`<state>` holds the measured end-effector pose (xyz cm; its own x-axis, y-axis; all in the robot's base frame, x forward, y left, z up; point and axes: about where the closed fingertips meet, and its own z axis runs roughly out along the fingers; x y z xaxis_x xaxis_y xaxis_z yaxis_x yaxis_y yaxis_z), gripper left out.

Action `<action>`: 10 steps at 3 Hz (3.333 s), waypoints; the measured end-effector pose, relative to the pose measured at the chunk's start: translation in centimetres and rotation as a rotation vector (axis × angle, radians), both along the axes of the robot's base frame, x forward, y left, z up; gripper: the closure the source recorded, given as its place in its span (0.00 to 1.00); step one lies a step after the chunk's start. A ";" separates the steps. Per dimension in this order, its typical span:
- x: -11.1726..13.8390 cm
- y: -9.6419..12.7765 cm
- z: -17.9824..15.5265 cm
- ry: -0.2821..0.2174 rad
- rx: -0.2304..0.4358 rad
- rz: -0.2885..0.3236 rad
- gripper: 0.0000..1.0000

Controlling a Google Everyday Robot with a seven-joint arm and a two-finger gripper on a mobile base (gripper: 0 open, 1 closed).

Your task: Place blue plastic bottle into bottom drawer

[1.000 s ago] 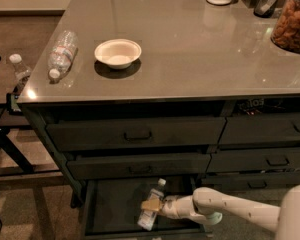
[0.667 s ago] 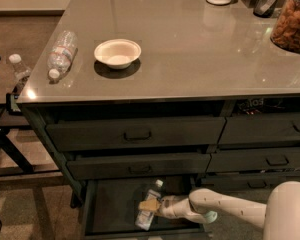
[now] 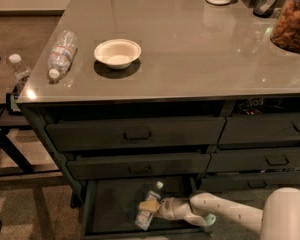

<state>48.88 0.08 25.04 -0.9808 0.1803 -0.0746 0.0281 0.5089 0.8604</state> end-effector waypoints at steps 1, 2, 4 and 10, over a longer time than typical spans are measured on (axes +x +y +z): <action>0.7 -0.6 -2.3 0.029 0.035 -0.043 1.00; 1.7 -0.3 -6.2 0.105 0.051 -0.073 1.00; 2.7 0.4 -6.3 0.106 0.064 -0.072 1.00; 3.3 3.3 -11.5 0.204 0.051 -0.045 1.00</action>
Offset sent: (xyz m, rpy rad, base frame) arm 0.0135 -0.0141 -0.0770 0.0558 0.1248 -0.1126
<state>52.16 3.40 13.55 -0.9654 0.2229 0.1352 0.2263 0.4592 0.8590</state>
